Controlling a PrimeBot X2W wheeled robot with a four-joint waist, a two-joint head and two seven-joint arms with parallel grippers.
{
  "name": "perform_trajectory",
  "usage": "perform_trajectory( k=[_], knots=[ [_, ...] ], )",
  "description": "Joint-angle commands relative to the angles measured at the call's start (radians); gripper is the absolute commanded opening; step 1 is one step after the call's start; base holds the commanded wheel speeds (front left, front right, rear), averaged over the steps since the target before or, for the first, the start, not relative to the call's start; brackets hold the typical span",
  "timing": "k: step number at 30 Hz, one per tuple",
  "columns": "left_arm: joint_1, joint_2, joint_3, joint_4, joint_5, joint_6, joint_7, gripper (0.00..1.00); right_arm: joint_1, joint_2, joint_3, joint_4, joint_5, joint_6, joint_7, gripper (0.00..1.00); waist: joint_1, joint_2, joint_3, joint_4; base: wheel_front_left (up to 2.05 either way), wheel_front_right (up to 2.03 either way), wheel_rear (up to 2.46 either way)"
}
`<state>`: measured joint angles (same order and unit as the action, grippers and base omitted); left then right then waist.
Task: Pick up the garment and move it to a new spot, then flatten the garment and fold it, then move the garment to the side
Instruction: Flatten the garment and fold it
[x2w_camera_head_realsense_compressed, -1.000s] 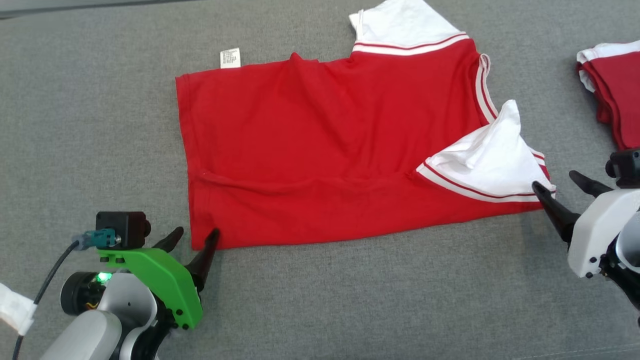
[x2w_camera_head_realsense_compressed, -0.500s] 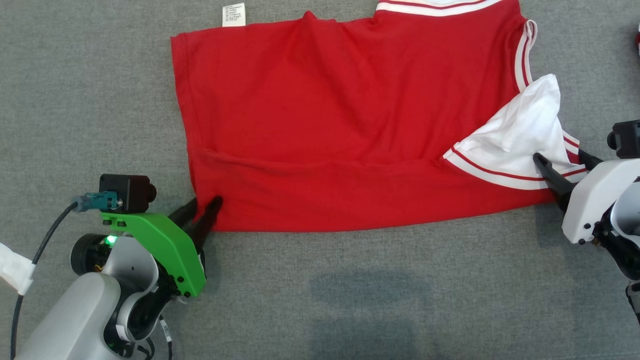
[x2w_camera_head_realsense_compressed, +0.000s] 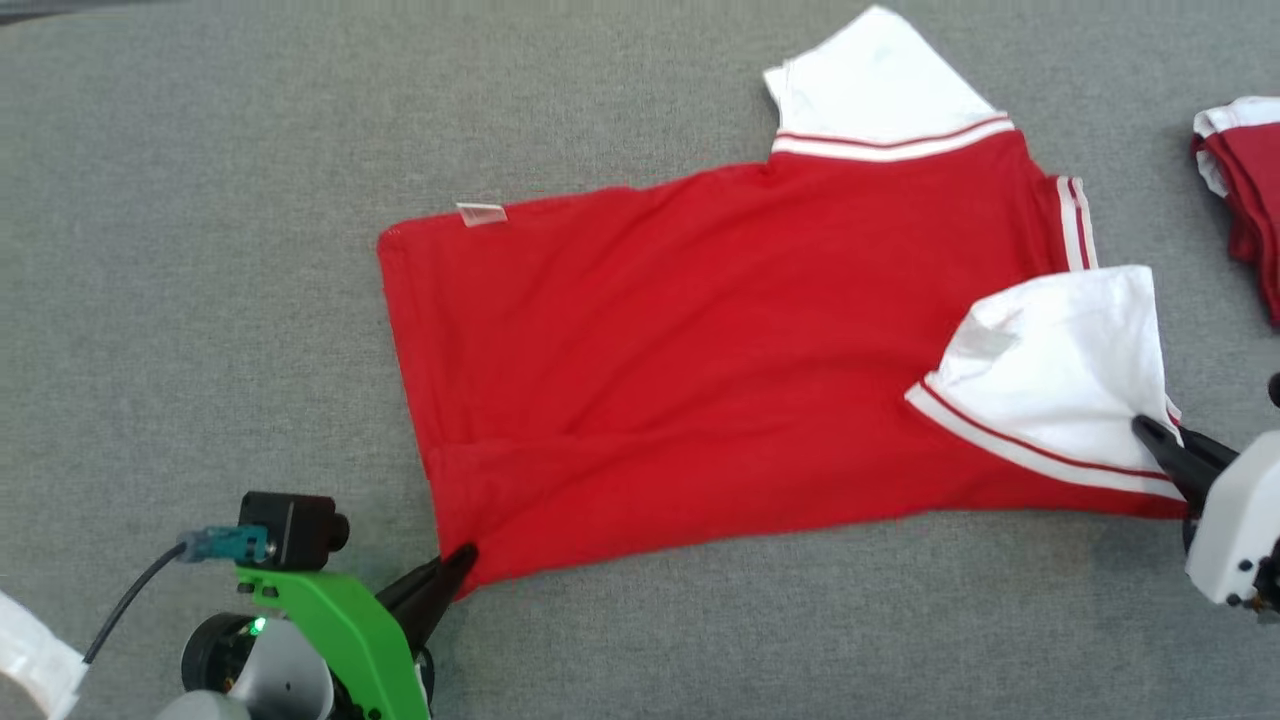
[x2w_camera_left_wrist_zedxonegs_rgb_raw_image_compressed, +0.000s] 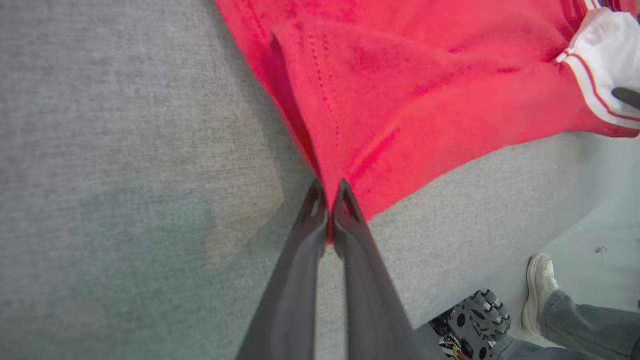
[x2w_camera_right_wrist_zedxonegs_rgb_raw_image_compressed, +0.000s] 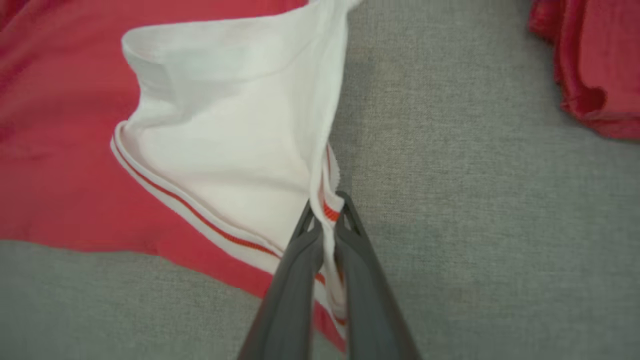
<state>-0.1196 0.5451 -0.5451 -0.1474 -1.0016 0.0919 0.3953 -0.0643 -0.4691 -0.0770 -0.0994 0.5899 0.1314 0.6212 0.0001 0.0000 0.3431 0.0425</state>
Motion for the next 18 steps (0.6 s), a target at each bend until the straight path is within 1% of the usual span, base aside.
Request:
perform_trajectory(
  k=[1,6,9,12,13,14,15,16,18],
  knots=[
    [0.032,0.026,0.013,-0.038,-0.008,0.014,0.003,0.00,0.047,-0.002,-0.023,-0.032,0.010,-0.001,0.013,0.00,-0.0001,0.0000,-0.049,-0.004,0.00,0.00,0.00],
    [0.134,0.077,0.034,-0.146,-0.037,0.048,0.006,0.00,0.163,0.012,-0.068,-0.114,0.043,-0.001,0.066,0.00,-0.0001,0.0000,-0.022,-0.011,0.00,0.00,0.00],
    [0.168,0.097,0.038,-0.177,-0.051,0.049,0.016,0.00,0.189,0.020,-0.079,-0.128,0.042,-0.001,0.077,0.00,-0.0001,0.0000,0.019,-0.012,0.00,0.00,0.00],
    [0.165,0.090,0.035,-0.179,-0.049,0.058,0.016,0.00,0.174,0.030,-0.068,-0.117,0.032,-0.001,0.075,0.00,-0.0001,0.0000,0.060,-0.010,0.00,0.00,0.00],
    [0.160,0.084,0.036,-0.173,-0.043,0.061,0.010,0.10,0.164,0.032,-0.058,-0.110,0.031,-0.001,0.078,0.00,-0.0001,0.0000,0.074,-0.011,0.00,0.00,0.00],
    [0.153,0.080,0.035,-0.167,-0.033,0.063,0.004,0.65,0.149,0.032,-0.050,-0.102,0.028,-0.001,0.072,0.22,-0.0001,0.0000,0.087,-0.011,0.00,0.00,0.00],
    [0.142,0.076,0.034,-0.159,-0.022,0.067,-0.002,1.00,0.136,0.026,-0.045,-0.095,0.014,-0.001,0.061,0.77,-0.0001,0.0000,0.098,-0.010,0.00,0.00,0.00],
    [0.133,0.072,0.032,-0.153,-0.011,0.068,-0.009,1.00,0.123,0.022,-0.040,-0.089,0.005,-0.001,0.044,1.00,-0.0001,0.0000,0.105,-0.008,0.00,0.00,0.00],
    [0.119,0.087,0.033,-0.147,0.019,0.074,-0.019,1.00,0.103,0.022,-0.044,-0.076,-0.007,-0.001,0.017,1.00,-0.0001,0.0000,0.107,-0.004,0.00,0.00,0.00]
  ],
)
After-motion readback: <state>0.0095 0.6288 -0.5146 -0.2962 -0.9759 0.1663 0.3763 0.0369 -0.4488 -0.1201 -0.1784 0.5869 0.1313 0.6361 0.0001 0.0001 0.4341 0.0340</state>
